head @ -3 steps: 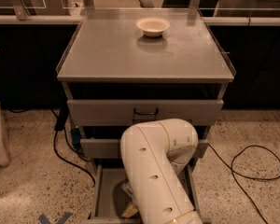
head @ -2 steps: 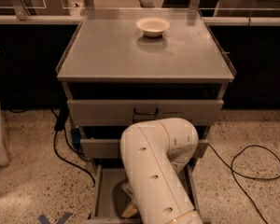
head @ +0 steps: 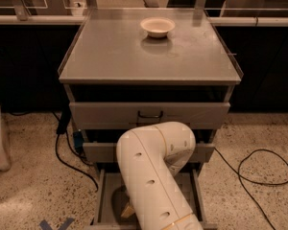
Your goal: Pick blue plastic bottle from bottom drawer and place on counter
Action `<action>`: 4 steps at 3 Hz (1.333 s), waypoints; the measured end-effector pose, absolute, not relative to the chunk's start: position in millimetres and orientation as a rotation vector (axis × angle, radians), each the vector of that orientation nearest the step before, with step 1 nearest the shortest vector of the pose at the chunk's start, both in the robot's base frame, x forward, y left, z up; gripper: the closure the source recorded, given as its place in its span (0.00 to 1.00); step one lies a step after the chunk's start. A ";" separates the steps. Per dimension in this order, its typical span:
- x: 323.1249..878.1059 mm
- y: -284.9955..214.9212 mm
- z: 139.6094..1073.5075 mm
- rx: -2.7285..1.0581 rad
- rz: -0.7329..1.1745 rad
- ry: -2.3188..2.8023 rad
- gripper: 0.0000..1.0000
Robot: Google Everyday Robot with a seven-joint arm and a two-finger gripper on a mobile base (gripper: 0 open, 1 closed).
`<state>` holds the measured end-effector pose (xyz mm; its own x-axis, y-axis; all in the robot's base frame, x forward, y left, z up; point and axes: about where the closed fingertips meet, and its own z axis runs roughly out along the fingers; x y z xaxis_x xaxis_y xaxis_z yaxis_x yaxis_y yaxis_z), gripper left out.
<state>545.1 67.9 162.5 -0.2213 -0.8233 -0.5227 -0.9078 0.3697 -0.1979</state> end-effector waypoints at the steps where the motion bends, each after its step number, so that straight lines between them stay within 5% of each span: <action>1: 550.8 71.6 140.8 -1.514 0.201 2.111 0.00; 3: 546.5 60.1 101.9 -1.551 0.166 2.194 0.00; 4: 546.5 60.1 101.9 -1.551 0.166 2.194 0.18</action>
Offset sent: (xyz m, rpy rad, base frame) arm -0.0041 -0.0289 -0.1075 -0.1996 0.1594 -0.0458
